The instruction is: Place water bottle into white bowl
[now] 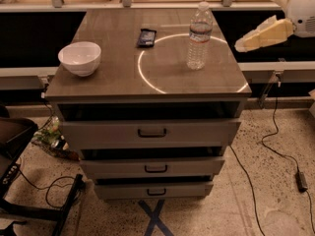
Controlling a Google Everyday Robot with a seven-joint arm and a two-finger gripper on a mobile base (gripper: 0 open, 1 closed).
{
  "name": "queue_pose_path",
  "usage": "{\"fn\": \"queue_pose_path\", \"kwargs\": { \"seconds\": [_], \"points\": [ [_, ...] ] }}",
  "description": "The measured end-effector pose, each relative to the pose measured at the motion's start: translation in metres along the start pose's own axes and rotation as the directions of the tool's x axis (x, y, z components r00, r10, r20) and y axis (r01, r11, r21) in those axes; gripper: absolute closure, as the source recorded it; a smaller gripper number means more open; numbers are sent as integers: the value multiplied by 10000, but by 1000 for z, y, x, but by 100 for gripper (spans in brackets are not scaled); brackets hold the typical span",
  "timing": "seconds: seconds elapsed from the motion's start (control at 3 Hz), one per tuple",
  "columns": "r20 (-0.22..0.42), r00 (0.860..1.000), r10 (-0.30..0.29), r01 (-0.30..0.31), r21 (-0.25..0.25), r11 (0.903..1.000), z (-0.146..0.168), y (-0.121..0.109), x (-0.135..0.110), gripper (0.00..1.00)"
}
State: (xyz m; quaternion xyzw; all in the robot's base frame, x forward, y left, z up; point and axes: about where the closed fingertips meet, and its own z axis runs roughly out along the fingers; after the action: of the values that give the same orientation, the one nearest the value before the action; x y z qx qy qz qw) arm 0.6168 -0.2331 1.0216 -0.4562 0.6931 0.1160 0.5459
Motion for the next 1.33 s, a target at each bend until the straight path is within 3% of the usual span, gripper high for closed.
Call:
{"fn": "queue_pose_path", "kwargs": {
  "seconds": [0.33, 0.67, 1.33],
  "points": [
    [30, 10000, 53, -53, 21, 10000, 1, 1, 1, 0],
    [363, 9973, 634, -643, 244, 9976, 17, 7, 7, 0],
    [1457, 9645, 2202, -2283, 413, 9727, 61, -14, 35, 0]
  ]
}}
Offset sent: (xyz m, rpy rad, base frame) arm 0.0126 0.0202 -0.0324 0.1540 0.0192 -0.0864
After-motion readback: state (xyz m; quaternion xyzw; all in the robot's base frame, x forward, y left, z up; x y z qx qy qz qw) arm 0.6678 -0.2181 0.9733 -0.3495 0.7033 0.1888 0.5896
